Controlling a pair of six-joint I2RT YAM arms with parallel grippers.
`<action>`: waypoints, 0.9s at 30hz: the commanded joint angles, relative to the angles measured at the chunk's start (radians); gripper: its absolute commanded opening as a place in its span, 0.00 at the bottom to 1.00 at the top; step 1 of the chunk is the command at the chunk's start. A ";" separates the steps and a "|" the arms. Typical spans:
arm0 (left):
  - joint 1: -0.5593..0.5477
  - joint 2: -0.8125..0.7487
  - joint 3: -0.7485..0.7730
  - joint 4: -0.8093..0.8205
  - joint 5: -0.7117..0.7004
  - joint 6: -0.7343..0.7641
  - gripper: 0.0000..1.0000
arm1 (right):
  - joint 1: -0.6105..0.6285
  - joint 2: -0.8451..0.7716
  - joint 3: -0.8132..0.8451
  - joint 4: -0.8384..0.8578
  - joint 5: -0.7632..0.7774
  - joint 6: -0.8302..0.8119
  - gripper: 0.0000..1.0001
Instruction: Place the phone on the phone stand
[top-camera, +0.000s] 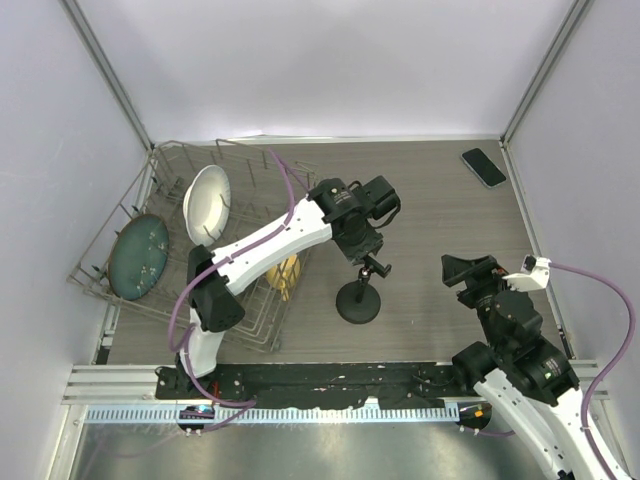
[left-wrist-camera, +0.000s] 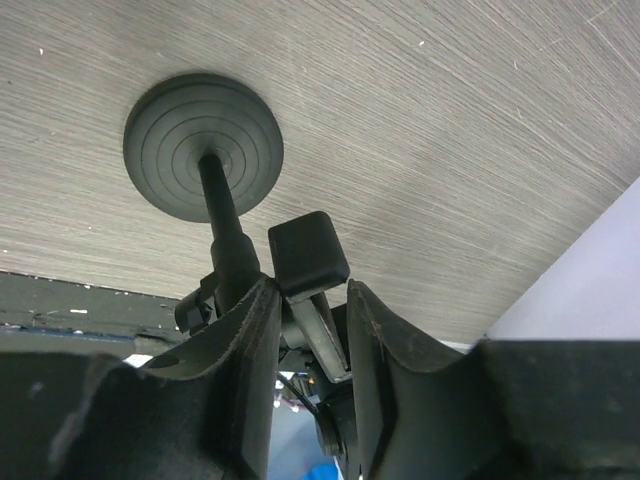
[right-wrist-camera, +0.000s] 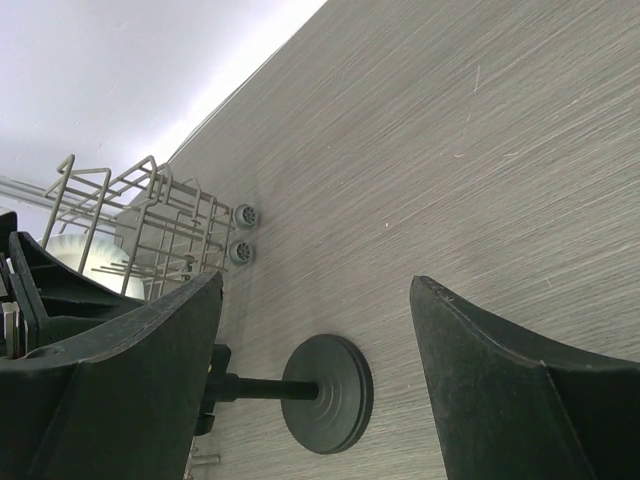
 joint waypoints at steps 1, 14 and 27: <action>-0.001 -0.018 -0.003 -0.272 0.001 -0.023 0.33 | 0.004 -0.015 -0.006 0.022 0.028 -0.015 0.81; -0.032 -0.026 0.020 -0.277 -0.324 0.506 0.00 | 0.003 -0.040 0.013 -0.003 0.054 -0.032 0.81; -0.111 -0.285 -0.428 0.240 0.178 1.777 0.00 | 0.004 0.024 0.025 0.025 0.022 -0.044 0.81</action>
